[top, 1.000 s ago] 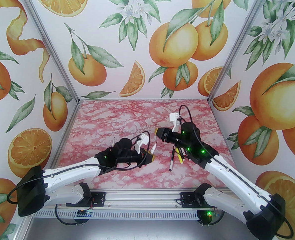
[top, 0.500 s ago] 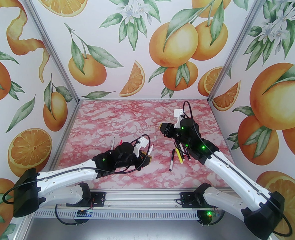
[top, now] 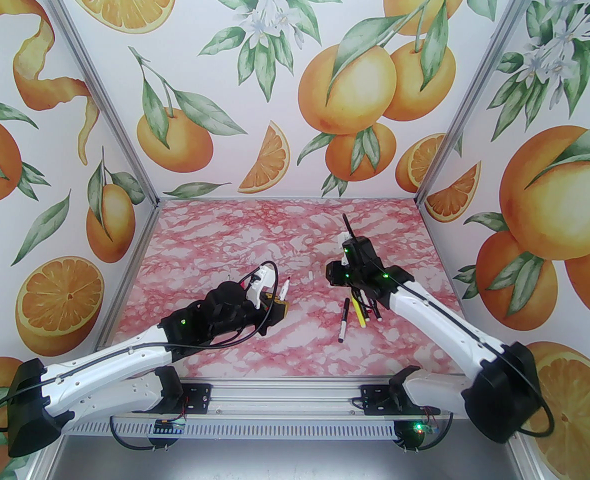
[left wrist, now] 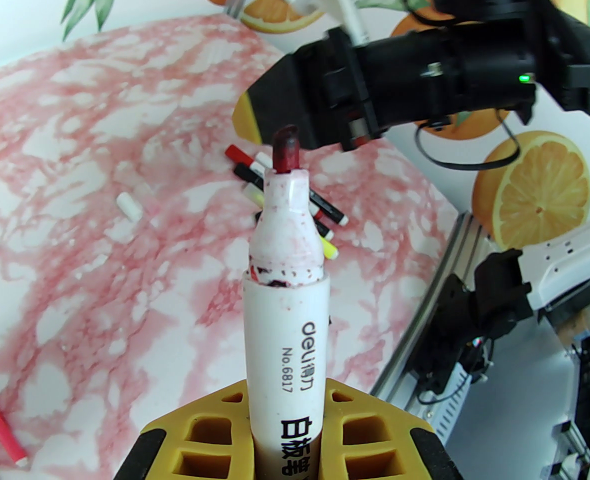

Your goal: Open the pen caps

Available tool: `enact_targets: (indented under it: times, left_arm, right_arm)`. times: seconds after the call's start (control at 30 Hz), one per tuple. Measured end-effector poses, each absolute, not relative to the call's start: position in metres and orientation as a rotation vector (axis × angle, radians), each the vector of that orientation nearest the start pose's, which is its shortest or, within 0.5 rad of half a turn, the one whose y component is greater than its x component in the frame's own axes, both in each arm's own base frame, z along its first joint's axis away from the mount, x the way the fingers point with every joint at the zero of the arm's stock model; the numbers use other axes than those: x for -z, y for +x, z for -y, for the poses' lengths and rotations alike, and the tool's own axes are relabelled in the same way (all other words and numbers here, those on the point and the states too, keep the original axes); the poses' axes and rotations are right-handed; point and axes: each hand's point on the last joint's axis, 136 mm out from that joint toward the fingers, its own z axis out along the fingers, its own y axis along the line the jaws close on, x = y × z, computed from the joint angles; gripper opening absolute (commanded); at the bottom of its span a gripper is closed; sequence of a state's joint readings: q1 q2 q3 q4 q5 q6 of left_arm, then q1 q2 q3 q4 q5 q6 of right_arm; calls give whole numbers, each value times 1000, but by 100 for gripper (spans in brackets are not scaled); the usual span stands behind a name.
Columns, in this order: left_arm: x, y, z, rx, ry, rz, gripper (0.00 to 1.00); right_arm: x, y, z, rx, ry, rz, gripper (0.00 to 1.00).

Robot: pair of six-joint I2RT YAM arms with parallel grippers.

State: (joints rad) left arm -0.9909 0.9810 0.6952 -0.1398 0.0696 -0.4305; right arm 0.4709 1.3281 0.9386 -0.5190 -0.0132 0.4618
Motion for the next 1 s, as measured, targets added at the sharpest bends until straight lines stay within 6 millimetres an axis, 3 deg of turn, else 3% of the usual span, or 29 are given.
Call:
enact_targets:
  times: [0.27, 0.6, 1.0]
  left_arm:
    - [-218, 183, 296, 945, 632, -2044, 1]
    - [-214, 181, 297, 949, 640, -2056, 1]
    - [-205, 179, 302, 973, 655, -2077, 1]
  right_arm:
    - [-102, 340, -168, -311, -44, -2625, 16]
    - [-58, 359, -158, -247, 3, -2706, 16]
    - [-41, 378, -161, -239, 20, -2723, 18]
